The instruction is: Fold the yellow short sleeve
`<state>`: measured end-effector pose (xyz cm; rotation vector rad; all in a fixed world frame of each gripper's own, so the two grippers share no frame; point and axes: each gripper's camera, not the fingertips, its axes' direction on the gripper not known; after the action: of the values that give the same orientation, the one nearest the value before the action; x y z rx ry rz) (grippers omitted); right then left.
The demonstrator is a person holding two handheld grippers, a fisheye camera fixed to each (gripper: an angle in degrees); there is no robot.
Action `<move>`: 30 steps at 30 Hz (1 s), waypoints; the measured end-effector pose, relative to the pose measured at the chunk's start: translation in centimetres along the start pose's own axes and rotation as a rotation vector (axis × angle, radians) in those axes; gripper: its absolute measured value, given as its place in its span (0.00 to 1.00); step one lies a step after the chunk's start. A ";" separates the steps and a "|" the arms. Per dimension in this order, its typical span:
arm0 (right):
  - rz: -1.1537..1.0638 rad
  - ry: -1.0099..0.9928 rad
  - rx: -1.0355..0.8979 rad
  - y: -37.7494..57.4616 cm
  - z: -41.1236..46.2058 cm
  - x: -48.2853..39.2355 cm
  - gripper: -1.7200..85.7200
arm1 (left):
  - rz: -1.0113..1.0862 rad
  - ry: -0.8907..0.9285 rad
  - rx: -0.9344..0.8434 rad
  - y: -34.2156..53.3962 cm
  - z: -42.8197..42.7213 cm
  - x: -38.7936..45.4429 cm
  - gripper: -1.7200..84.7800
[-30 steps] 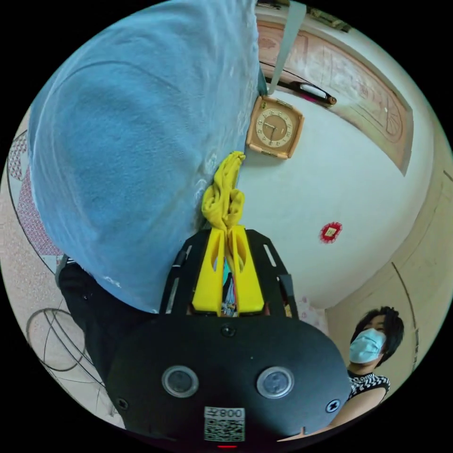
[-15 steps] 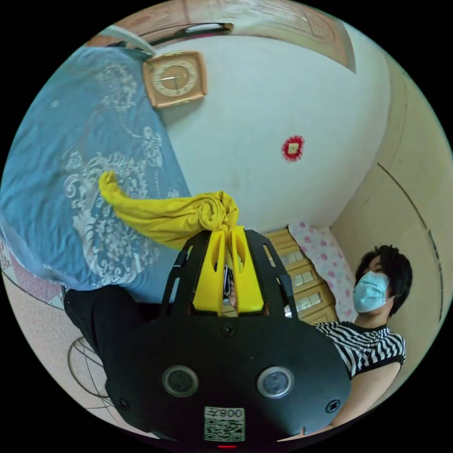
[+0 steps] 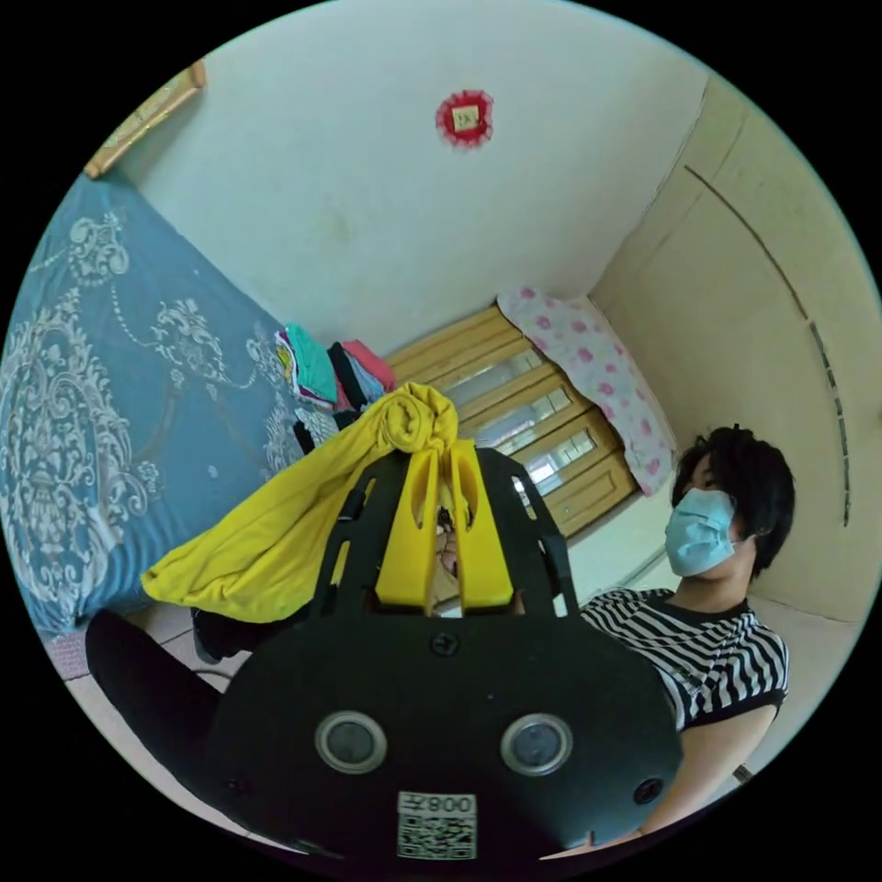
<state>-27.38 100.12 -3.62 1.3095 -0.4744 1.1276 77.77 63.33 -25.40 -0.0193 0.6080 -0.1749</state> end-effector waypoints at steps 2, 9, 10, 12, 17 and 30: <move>0.041 0.043 0.034 0.2 -4.4 1.0 0.04 | -0.020 -0.008 -0.049 0.2 4.9 -2.0 0.05; 0.079 0.117 0.088 -7.4 -15.0 5.1 0.04 | -0.083 -0.011 -0.134 -2.3 24.8 -12.0 0.05; 0.061 0.131 0.106 -10.0 -17.1 5.4 0.04 | -0.073 -0.012 -0.137 -2.9 26.5 -12.6 0.05; 0.025 0.150 0.128 -14.3 -20.2 5.2 0.04 | -0.031 0.000 -0.135 -5.4 33.7 -14.7 0.05; -0.102 0.322 0.169 -25.4 -29.8 2.4 0.04 | 0.097 0.058 -0.129 -9.1 48.1 -17.6 0.06; 0.454 0.871 0.015 -24.7 -47.1 22.7 0.04 | -0.153 -0.196 -0.604 9.2 85.2 -45.0 0.05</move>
<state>-10.85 155.15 -10.04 0.6147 -0.1004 1.9357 91.50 77.11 69.38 -0.6608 0.4450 -0.1303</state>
